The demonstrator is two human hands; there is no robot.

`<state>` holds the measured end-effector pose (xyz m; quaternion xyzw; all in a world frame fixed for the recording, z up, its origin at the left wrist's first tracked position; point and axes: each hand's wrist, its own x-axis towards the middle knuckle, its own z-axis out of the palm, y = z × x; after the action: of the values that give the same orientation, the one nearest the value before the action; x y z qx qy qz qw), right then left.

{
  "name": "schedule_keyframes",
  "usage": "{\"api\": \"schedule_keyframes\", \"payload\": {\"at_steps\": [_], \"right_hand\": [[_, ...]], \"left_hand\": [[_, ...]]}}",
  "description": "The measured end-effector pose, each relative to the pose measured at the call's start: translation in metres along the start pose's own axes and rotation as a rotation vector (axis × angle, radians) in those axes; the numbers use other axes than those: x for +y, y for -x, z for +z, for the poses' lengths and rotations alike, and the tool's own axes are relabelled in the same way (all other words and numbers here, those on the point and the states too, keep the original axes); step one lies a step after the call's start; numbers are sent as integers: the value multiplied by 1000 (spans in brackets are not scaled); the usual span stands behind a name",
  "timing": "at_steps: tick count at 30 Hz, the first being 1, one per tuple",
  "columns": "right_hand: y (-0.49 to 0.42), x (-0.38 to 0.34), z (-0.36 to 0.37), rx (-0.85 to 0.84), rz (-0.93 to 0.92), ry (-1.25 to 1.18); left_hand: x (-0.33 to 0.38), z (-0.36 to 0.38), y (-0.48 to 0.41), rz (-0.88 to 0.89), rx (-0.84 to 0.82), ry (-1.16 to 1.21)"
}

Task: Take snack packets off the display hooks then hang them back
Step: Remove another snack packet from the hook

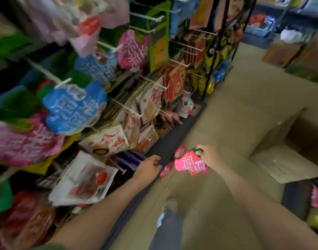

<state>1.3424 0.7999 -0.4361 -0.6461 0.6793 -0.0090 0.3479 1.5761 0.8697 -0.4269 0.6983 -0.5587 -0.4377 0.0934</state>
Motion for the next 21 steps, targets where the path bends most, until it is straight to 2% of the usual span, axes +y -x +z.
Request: {"api": "schedule_keyframes", "payload": {"at_steps": [4,7,12,16,19,21], "right_hand": [[-99,69,11,-39,108,-79],[-171,126,57,-71,128,-100],[-277,220,189,-124,65,-78],[-337,280,307,-232,9,-41],[-367,304,380,-252,-1,-79],[-379,310,415,-231,3,-101]], "left_hand": [[8,54,-112,42,-71,-92],[-15,116,-197,107,-114,-193],[-111,241,-318,191,-198,-368],[-193,325,-372,186,-145,-462],[-251,367,-392,91,-290,-506],[-280,387,-401,94,-329,-517]]}}
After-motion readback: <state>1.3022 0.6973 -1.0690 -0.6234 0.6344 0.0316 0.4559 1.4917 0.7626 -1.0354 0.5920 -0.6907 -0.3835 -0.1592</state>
